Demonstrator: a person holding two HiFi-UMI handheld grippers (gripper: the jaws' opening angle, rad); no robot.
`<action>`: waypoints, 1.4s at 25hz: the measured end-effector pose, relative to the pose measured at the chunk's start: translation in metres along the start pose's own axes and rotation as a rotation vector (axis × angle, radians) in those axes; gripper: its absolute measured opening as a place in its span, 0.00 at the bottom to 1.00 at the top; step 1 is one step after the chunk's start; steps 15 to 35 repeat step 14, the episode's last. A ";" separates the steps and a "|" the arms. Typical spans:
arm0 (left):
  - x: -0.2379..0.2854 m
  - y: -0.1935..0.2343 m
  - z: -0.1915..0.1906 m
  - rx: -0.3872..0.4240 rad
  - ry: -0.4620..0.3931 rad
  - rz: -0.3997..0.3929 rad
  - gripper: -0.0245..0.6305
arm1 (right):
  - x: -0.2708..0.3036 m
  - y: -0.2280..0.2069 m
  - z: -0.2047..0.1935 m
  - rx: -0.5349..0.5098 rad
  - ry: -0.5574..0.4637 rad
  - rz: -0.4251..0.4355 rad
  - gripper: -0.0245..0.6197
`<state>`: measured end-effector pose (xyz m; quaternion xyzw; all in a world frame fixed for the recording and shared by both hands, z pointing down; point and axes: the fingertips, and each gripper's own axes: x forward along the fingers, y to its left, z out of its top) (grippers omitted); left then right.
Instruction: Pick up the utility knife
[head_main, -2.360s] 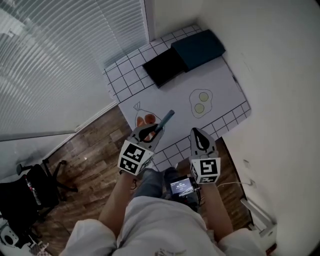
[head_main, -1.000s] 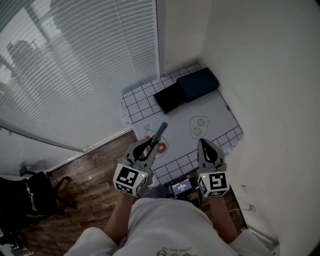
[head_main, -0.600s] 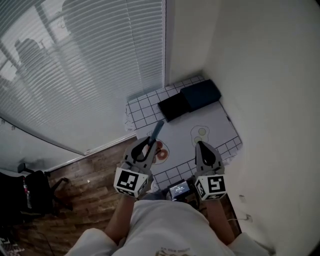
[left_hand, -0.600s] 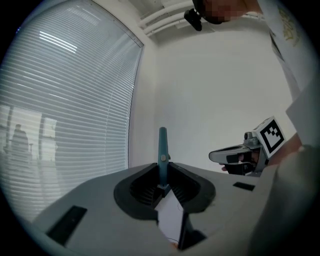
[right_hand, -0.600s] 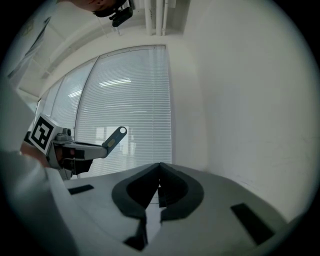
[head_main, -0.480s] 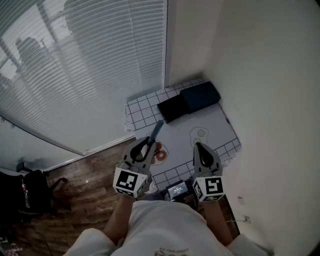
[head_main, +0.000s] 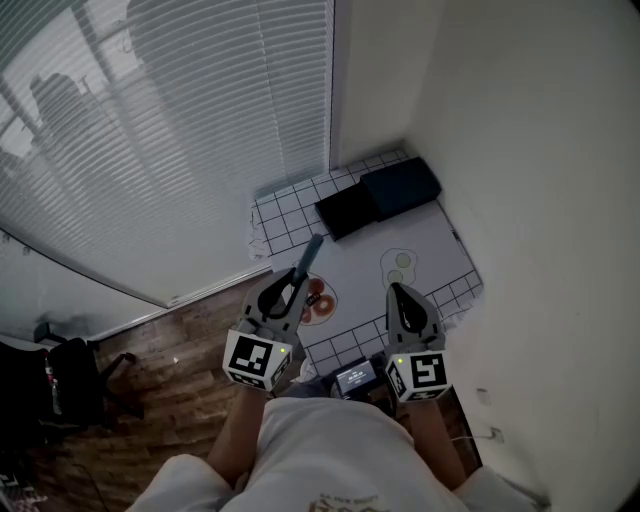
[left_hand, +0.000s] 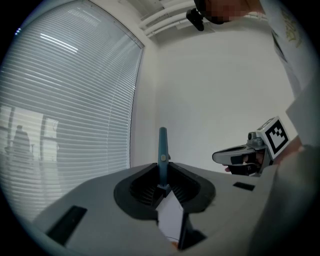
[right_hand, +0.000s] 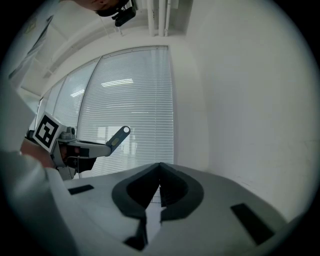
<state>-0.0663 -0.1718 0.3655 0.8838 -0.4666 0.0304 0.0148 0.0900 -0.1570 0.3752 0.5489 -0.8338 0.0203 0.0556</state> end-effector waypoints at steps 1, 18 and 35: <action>-0.001 0.000 0.000 -0.001 0.001 0.001 0.15 | -0.002 0.000 -0.001 0.001 0.002 -0.001 0.05; -0.002 -0.008 -0.003 0.013 0.008 -0.018 0.15 | -0.008 -0.002 -0.008 -0.003 0.009 -0.007 0.05; -0.002 -0.008 -0.003 0.013 0.008 -0.018 0.15 | -0.008 -0.002 -0.008 -0.003 0.009 -0.007 0.05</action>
